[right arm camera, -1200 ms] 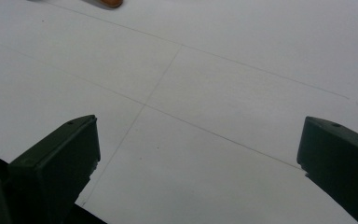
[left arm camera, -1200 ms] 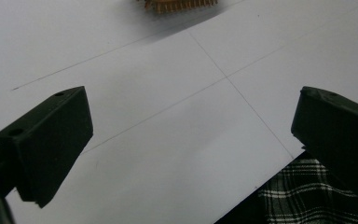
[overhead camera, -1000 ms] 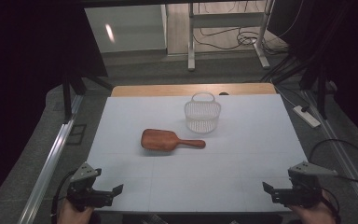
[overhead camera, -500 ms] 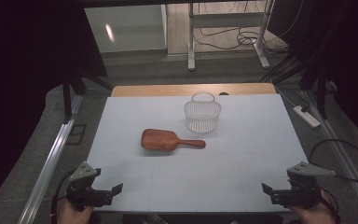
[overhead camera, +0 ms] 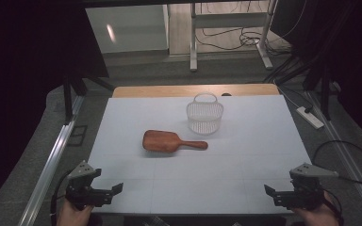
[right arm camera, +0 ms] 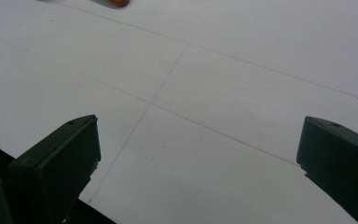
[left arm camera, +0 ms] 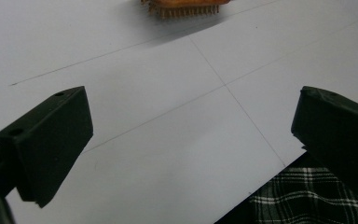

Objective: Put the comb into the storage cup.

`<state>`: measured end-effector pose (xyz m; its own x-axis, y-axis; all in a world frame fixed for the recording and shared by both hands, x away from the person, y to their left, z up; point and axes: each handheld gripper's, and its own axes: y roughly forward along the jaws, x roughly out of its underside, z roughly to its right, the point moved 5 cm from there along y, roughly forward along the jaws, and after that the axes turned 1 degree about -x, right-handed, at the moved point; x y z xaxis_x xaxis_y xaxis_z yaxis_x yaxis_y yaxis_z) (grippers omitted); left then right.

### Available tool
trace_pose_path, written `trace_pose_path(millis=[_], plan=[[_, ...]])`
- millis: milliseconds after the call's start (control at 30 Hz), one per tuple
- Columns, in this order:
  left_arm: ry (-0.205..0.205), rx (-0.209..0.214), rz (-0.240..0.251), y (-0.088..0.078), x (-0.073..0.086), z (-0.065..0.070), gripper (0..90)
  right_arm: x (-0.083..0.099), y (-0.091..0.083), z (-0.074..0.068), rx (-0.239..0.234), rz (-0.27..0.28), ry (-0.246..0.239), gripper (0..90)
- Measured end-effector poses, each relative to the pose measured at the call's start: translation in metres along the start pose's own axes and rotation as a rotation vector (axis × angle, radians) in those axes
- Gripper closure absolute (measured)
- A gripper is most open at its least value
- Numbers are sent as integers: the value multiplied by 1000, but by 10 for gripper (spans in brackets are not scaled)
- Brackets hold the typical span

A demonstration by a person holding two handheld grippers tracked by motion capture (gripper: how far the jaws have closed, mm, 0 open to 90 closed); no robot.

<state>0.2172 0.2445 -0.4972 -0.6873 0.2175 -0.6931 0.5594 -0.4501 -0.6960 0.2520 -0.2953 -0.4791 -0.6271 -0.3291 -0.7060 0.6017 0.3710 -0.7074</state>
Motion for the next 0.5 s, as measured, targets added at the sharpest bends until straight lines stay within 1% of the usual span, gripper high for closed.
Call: trace_pose_path(millis=[233,300,400,500], plan=[[16,-14,-13,2,-6,2,0,0,1,0,-4,-5,-1,0],[32,-26,-18,5,-8,3,0,0,0,0,-3,-1,-1,0],[43,-17,-27,7,-10,4,0,0,0,0,-2,1,0,0],[56,4,-48,11,-13,5,0,0,0,0,-3,2,-4,0]])
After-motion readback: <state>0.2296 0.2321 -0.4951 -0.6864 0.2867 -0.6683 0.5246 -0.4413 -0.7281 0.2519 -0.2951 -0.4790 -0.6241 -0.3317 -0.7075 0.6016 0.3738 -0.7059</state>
